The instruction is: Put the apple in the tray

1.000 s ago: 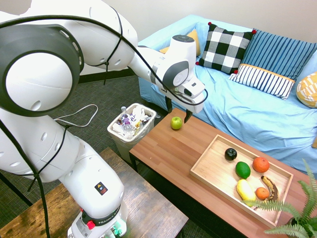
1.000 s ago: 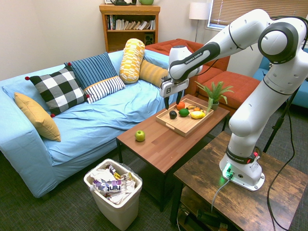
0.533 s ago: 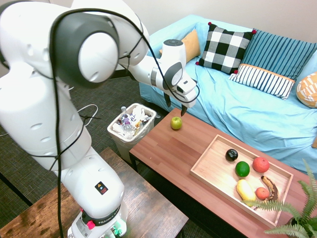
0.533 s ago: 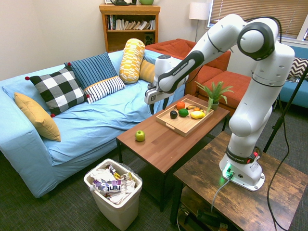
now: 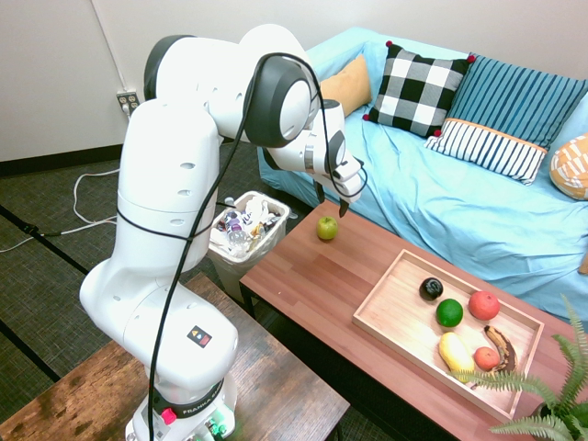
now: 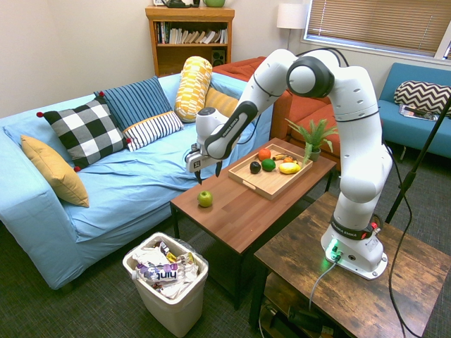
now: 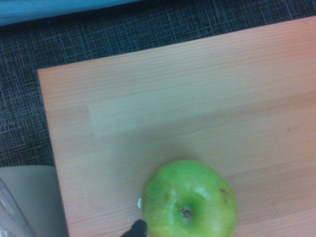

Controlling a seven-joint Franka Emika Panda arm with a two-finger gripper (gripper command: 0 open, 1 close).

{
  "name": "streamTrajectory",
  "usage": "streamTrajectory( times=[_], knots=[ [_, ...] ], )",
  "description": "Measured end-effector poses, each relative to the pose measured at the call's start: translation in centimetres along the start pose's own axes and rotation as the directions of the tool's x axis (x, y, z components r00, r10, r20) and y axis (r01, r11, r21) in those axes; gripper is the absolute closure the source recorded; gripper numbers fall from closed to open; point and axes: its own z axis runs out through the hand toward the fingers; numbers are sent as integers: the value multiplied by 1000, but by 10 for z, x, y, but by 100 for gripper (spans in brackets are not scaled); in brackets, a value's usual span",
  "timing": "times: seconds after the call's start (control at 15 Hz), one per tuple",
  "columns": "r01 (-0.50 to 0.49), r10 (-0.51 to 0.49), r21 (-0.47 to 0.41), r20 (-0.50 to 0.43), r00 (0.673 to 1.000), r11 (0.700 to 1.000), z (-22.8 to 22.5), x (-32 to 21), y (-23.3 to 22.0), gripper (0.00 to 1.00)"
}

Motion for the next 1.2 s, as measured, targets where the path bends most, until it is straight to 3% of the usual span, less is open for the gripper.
streamTrajectory(
  times=[0.73, 0.8, 1.2],
  knots=[
    [-41, 45, -127, 27, 999, 991, 90, -7, -23, 0],
    [-44, 49, -138, 29, 998, 989, 97, -7, -24, 100],
    [-67, 77, -164, 50, 996, 984, 111, -11, -27, 100]
  ],
)
